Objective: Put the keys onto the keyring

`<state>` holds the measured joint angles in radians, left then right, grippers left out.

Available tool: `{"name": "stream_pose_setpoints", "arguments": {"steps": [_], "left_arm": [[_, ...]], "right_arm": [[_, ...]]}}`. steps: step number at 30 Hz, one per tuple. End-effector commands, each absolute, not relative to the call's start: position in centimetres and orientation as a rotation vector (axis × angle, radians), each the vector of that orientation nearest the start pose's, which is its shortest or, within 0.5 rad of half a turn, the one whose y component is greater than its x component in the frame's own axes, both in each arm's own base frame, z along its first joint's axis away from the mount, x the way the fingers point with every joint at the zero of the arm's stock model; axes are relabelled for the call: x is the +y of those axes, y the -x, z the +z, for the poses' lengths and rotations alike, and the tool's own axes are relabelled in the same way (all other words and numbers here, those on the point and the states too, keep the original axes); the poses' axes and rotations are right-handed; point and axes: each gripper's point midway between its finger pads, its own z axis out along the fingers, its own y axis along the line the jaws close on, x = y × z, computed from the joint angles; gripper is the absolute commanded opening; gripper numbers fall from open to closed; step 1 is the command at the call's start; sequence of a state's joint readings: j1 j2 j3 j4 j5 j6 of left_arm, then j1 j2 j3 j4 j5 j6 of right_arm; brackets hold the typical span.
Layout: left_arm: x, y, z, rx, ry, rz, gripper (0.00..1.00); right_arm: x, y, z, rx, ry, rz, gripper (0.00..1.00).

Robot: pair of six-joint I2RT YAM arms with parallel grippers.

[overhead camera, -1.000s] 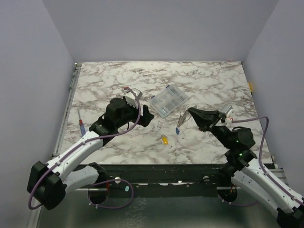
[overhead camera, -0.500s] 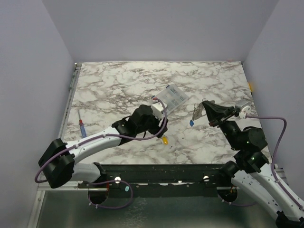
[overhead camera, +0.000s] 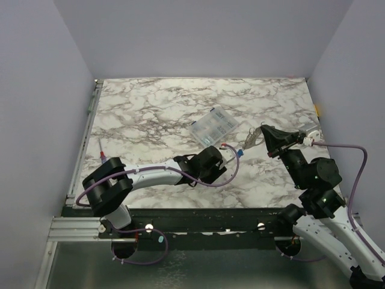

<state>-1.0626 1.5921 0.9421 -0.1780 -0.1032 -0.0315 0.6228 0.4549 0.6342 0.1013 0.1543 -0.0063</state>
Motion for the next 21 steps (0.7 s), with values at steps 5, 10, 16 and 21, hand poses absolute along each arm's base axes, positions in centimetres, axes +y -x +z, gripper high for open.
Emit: {"name": "stream_pose_setpoints", "arguments": {"steps": [5, 10, 16, 21], "left_arm": [[-32.9, -21.8, 4.9, 2.131, -1.212, -0.218, 0.47], [-33.3, -22.0, 4.1, 2.143, -1.222, -0.200, 0.39], [-33.7, -22.4, 4.0, 2.134, -1.219, -0.180, 0.34], [-33.9, -22.4, 3.4, 2.138, -1.243, -0.180, 0.23]], "right_arm": [[12.6, -23.0, 36.9, 1.274, 0.273, 0.389, 0.01], [12.7, -23.0, 36.5, 1.283, 0.278, 0.393, 0.01], [13.1, -23.1, 36.2, 1.294, 0.290, 0.404, 0.01], [13.3, -23.2, 35.7, 1.306, 0.296, 0.411, 0.01]]}}
